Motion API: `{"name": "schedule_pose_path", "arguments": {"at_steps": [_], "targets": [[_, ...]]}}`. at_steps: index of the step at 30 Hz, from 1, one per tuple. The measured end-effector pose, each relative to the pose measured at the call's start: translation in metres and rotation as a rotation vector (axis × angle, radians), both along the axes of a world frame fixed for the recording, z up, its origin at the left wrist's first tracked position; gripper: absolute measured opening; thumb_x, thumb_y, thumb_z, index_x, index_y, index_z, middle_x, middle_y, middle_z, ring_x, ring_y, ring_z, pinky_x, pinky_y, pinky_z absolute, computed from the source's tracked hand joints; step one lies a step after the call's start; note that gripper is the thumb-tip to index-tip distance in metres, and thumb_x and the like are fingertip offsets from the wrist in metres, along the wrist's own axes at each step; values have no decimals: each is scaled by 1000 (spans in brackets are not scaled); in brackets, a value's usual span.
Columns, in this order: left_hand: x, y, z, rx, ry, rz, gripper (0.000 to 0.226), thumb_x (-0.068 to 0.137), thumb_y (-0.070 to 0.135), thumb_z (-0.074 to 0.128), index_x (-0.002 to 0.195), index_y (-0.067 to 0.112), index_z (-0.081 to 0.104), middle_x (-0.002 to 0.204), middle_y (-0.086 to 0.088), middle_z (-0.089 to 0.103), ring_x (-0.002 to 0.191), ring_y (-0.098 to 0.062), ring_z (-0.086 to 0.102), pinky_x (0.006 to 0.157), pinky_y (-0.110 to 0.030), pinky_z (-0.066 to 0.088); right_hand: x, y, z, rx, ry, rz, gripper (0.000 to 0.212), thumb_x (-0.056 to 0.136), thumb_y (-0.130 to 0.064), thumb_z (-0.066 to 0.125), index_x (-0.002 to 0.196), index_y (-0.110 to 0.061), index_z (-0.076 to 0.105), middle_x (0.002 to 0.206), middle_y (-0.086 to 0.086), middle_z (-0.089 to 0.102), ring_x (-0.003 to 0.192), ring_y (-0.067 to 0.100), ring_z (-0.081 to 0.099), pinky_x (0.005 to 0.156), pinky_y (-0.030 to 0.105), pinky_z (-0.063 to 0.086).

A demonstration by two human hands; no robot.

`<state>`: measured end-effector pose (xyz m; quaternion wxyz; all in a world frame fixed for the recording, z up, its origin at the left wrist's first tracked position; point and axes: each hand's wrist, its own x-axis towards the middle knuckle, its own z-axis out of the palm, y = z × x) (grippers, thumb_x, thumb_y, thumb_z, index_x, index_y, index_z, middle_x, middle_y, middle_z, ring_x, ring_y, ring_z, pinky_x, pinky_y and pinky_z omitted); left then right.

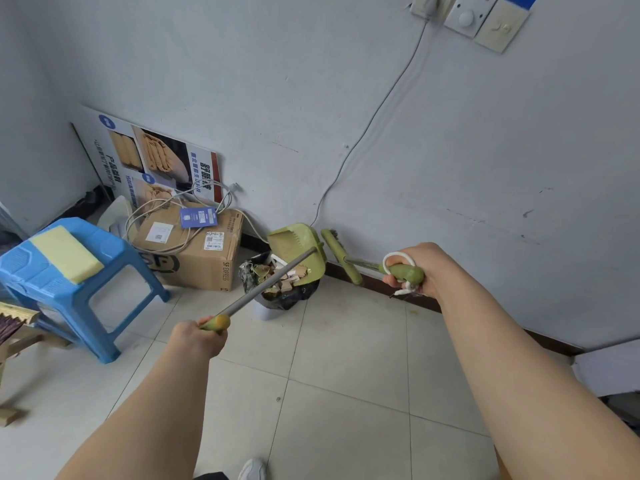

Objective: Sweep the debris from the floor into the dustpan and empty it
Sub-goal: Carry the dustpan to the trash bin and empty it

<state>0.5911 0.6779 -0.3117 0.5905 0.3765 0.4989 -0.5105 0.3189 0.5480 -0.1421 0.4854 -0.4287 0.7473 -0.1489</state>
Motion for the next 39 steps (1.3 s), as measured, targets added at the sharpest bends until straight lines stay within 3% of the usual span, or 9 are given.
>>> {"name": "schedule_pose_path", "arguments": {"at_steps": [5,10,15,17,20,30,32,34,39], "targets": [[5,10,-1,0,-9,6,24,105,30,37,111,9,46,73,5,44,57,-4,42,31,-12,36,-4,-2,-4,-9,-55,-23,17,86,3,55,70,-2,56,76,18,58,35,18,58,30,16,38],[3,11,0,-10,-8,6,22,105,29,37,107,9,46,73,4,45,58,-4,44,35,-17,40,-5,-1,-4,-28,-3,-17,18,82,4,56,65,-1,57,70,19,57,30,17,55,31,16,39],[8,29,-7,33,-9,58,26,105,32,39,108,7,44,78,1,48,75,-4,54,69,-12,53,-5,2,-1,-16,-22,-24,17,84,4,55,68,-1,57,74,19,58,31,18,54,30,15,37],[8,35,-10,38,2,67,26,105,32,39,109,6,43,77,1,48,72,-4,53,74,-12,54,-5,3,-1,-9,-36,-27,19,85,5,55,67,-1,56,71,18,58,31,18,54,30,14,37],[12,33,-11,25,-2,14,25,105,30,38,110,6,42,74,1,45,59,-4,45,58,-10,48,-5,5,-2,0,-28,-17,19,86,5,55,67,0,56,71,19,58,32,18,54,30,15,38],[26,12,7,32,-104,-140,18,103,26,39,98,10,46,65,2,41,45,-5,35,31,-14,33,-10,7,4,-3,-66,-23,21,90,3,53,69,1,56,70,18,56,32,18,55,30,20,44],[30,5,20,23,-156,-197,18,103,27,42,103,10,49,66,2,41,45,-5,35,32,-13,36,-12,8,8,-5,-75,-25,21,90,4,52,70,1,55,71,19,55,44,22,56,30,20,44],[34,-2,34,11,-208,-246,21,102,25,44,112,9,52,70,1,44,48,-4,38,45,-9,47,-14,8,11,-7,-86,-32,21,90,4,51,70,1,54,71,18,53,50,24,55,29,19,42],[46,-18,61,-16,-336,-430,34,102,27,43,130,7,51,74,-3,47,47,-6,43,28,-14,38,-15,14,22,-20,-116,-75,24,93,2,50,69,2,52,68,18,53,33,21,54,27,16,38]]}}
